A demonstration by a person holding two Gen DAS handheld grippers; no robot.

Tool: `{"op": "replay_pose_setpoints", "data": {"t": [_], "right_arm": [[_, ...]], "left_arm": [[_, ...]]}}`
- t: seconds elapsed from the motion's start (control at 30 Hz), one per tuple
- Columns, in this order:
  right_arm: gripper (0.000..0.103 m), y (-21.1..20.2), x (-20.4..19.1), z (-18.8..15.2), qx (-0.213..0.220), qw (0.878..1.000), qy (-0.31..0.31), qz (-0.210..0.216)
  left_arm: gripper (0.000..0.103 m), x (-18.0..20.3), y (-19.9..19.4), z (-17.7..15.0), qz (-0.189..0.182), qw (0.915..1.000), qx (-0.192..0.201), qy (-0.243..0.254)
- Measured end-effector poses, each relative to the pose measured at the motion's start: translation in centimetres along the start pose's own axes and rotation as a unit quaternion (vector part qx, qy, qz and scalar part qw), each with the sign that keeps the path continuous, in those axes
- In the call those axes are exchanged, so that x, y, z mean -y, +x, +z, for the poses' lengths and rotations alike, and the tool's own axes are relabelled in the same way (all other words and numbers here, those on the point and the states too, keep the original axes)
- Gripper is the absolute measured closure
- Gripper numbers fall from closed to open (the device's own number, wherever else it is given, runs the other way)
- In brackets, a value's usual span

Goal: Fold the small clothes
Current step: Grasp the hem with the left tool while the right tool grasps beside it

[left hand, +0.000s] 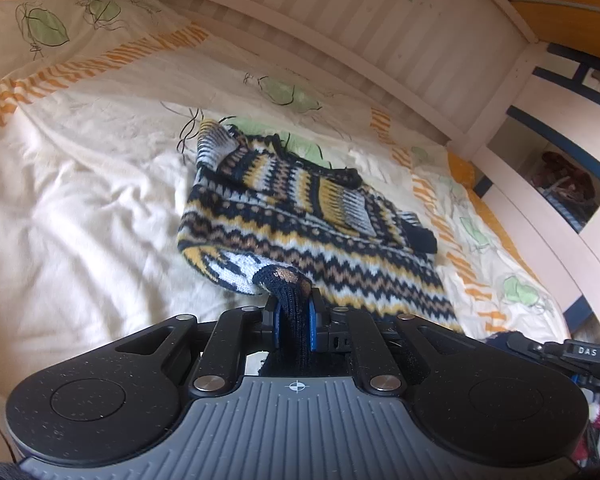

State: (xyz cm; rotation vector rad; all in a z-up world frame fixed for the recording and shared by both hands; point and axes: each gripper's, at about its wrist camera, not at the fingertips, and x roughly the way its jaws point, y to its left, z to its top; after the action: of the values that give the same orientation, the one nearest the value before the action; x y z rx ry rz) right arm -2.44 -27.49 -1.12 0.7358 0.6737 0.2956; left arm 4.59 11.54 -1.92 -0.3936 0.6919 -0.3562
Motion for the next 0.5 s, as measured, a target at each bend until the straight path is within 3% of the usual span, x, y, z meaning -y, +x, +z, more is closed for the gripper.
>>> {"op": "replay_pose_setpoints", "data": {"t": [0.3, 0.5], "right_arm": [[0.089, -0.5, 1.6, -1.3, -0.013, 0.999, 0.047, 0.008], [0.089, -0.5, 1.5, -0.2, 0.009, 0.998, 0.055, 0.024]], "left_arm": [[0.091, -0.9, -0.3, -1.7, 0.001, 0.9997, -0.023, -0.010], [0.091, -0.8, -0.5, -1.0, 0.001, 0.9997, -0.021, -0.011]]}}
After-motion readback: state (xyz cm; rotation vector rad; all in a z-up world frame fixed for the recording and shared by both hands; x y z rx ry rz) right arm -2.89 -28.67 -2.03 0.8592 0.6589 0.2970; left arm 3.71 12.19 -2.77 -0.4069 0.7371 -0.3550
